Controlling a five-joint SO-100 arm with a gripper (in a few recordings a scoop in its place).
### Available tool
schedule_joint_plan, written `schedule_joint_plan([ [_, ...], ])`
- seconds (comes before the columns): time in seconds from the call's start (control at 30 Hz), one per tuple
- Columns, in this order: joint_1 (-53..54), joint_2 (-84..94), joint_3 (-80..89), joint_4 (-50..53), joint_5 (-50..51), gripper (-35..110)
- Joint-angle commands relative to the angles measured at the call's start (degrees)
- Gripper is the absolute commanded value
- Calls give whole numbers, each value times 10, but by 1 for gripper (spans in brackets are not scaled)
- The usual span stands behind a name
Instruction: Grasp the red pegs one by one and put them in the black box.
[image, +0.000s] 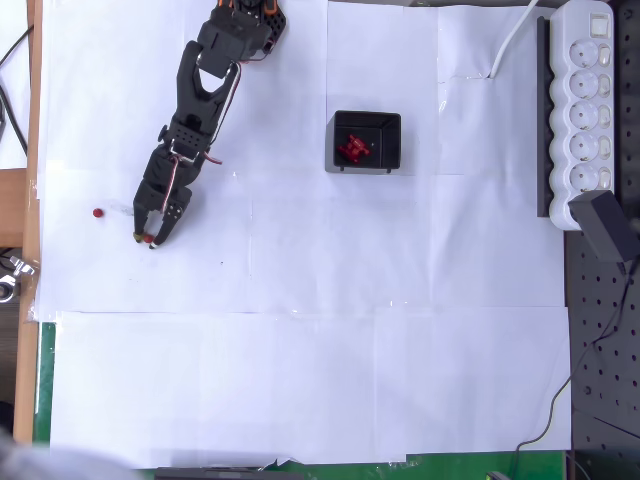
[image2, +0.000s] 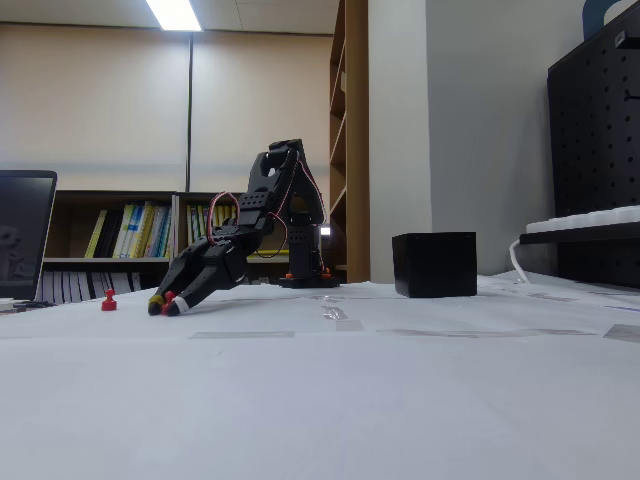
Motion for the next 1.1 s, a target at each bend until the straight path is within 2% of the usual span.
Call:
schedule_joint_plan([
  [0.0, -1, -24, -12, 0, -3, 10],
  [0.4, -13, -71, -89, -15, 1, 10],
  [1.07, 1, -35, -25, -21, 3, 10],
])
